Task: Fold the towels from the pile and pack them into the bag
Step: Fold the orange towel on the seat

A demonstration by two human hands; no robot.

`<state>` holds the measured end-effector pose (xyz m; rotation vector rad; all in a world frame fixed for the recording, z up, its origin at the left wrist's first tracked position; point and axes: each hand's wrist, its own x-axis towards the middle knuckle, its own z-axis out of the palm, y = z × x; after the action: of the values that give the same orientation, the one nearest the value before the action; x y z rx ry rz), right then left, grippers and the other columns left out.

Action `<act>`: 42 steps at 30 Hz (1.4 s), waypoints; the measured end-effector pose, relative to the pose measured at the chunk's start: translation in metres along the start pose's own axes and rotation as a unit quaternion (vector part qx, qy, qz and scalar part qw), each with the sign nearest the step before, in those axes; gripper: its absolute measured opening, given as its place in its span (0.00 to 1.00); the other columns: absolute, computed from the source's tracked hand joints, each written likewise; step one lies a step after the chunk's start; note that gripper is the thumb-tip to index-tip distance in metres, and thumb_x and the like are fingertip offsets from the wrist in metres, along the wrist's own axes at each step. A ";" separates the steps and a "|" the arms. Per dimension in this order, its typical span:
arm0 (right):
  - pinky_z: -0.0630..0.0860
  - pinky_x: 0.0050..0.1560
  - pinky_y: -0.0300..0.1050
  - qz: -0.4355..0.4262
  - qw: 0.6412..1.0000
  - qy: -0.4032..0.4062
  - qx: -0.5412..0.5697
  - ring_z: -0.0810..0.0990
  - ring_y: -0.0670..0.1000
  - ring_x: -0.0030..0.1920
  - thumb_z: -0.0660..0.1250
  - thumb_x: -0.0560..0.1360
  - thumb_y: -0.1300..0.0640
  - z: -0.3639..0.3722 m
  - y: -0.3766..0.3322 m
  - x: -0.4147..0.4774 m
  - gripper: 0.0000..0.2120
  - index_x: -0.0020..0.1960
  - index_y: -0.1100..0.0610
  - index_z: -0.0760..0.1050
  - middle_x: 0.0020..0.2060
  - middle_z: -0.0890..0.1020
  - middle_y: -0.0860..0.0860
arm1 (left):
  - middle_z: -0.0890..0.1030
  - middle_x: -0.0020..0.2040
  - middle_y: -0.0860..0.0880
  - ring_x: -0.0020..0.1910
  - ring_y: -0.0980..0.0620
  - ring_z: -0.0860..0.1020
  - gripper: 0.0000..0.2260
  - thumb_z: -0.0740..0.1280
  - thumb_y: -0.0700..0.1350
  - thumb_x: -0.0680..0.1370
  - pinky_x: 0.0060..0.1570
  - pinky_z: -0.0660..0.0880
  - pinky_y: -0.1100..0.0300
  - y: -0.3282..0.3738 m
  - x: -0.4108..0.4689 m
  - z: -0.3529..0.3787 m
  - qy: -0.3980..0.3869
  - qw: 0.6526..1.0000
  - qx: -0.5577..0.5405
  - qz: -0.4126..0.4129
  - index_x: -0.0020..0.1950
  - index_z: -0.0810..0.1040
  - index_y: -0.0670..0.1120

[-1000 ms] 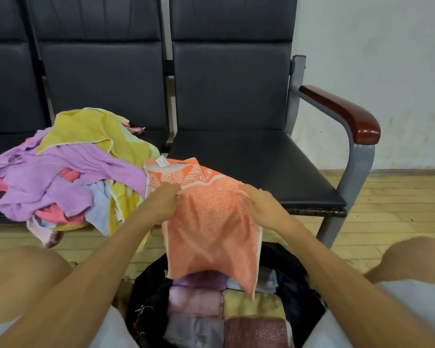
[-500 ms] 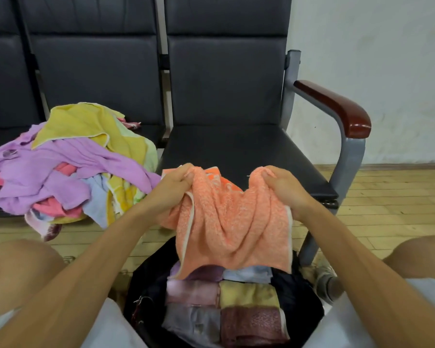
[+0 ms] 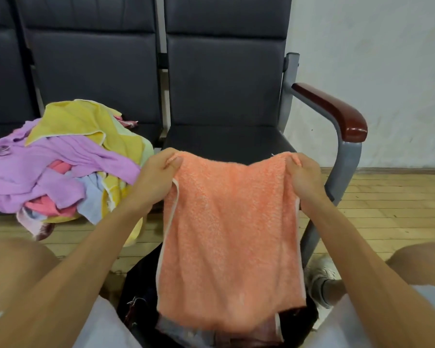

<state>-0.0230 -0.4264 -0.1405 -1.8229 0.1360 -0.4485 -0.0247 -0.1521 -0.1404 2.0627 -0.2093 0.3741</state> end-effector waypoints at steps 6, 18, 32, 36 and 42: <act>0.69 0.49 0.43 -0.053 0.993 0.073 -0.081 0.75 0.48 0.49 0.58 0.83 0.56 -0.011 0.008 0.011 0.08 0.54 0.56 0.75 0.44 0.77 0.46 | 0.76 0.39 0.57 0.40 0.59 0.72 0.07 0.61 0.40 0.81 0.35 0.63 0.69 -0.004 0.008 -0.021 0.085 0.991 0.104 0.022 0.47 0.77 0.47; 0.65 0.40 0.33 -0.162 0.958 0.122 -0.202 0.73 0.47 0.46 0.51 0.85 0.54 -0.011 0.017 0.008 0.13 0.56 0.59 0.72 0.46 0.74 0.48 | 0.82 0.46 0.49 0.47 0.50 0.76 0.08 0.64 0.42 0.80 0.47 0.68 0.57 -0.005 0.006 -0.043 0.114 0.975 0.187 0.041 0.52 0.82 0.43; 0.73 0.40 0.44 -0.146 0.932 0.076 -0.324 0.79 0.52 0.38 0.62 0.81 0.47 -0.021 0.027 0.011 0.15 0.52 0.58 0.81 0.36 0.81 0.50 | 0.80 0.40 0.44 0.38 0.44 0.75 0.08 0.62 0.42 0.81 0.38 0.70 0.51 -0.028 0.006 -0.054 0.123 0.941 0.314 0.033 0.48 0.78 0.40; 0.69 0.41 0.37 -0.140 0.950 0.073 -0.269 0.78 0.48 0.39 0.64 0.80 0.50 -0.022 0.026 0.012 0.14 0.53 0.59 0.82 0.39 0.82 0.50 | 0.81 0.37 0.43 0.36 0.43 0.79 0.08 0.64 0.46 0.80 0.41 0.76 0.48 -0.033 0.007 -0.060 0.126 0.956 0.262 0.033 0.46 0.80 0.44; 0.64 0.40 0.28 -0.121 0.963 0.086 -0.223 0.75 0.43 0.39 0.69 0.77 0.56 -0.026 0.018 0.011 0.11 0.53 0.63 0.83 0.41 0.83 0.52 | 0.81 0.34 0.44 0.35 0.43 0.81 0.05 0.63 0.41 0.80 0.40 0.79 0.45 -0.045 0.012 -0.063 0.102 0.959 0.263 -0.006 0.45 0.76 0.48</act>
<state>-0.0201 -0.4582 -0.1491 -2.2522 0.1413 -0.8018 -0.0114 -0.0750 -0.1433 2.5213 0.0375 0.6894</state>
